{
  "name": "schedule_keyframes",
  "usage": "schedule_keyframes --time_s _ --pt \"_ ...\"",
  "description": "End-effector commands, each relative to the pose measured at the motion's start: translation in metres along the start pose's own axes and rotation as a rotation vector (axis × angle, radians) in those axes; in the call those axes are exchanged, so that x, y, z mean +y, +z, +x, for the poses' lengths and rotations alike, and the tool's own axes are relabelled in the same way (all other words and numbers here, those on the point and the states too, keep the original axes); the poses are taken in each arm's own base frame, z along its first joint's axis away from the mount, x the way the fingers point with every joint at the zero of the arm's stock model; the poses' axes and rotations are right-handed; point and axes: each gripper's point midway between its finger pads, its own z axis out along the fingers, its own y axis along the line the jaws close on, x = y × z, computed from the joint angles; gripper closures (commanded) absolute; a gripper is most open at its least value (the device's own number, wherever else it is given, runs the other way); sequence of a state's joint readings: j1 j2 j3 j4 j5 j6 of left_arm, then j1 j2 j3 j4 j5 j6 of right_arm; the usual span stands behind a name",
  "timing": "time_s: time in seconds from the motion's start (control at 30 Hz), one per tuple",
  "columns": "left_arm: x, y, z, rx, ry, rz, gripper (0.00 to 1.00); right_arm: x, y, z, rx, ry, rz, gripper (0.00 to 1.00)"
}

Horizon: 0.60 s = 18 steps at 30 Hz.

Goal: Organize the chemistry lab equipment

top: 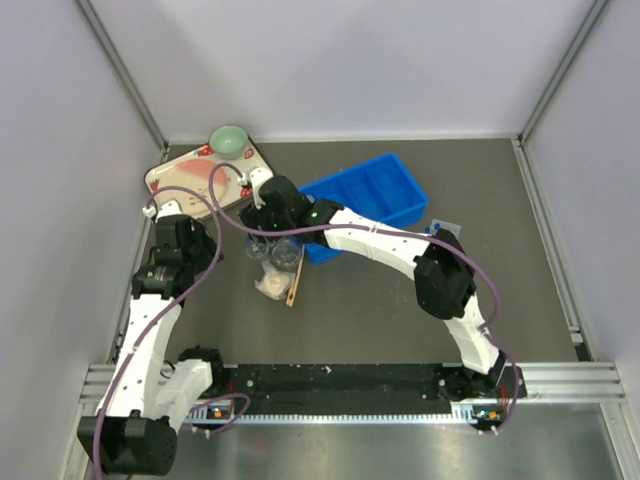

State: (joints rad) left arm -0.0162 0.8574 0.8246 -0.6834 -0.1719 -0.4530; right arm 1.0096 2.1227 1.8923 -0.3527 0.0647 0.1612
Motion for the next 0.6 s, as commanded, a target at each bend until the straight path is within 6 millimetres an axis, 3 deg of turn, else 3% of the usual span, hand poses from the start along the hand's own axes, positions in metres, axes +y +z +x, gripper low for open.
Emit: schedule_keyframes --time_s 0.0,0.23,0.57 --pt "0.002 -0.004 -0.020 -0.086 -0.099 0.007 0.39 -0.003 0.006 -0.034 -0.074 0.030 -0.026 0.31" --pt "0.006 -0.020 -0.035 -0.166 -0.146 0.013 0.38 -0.003 0.028 -0.023 -0.036 0.033 -0.041 0.31" --pt "0.002 -0.016 -0.031 -0.140 -0.135 0.034 0.38 -0.011 0.049 0.010 0.039 0.028 -0.018 0.34"
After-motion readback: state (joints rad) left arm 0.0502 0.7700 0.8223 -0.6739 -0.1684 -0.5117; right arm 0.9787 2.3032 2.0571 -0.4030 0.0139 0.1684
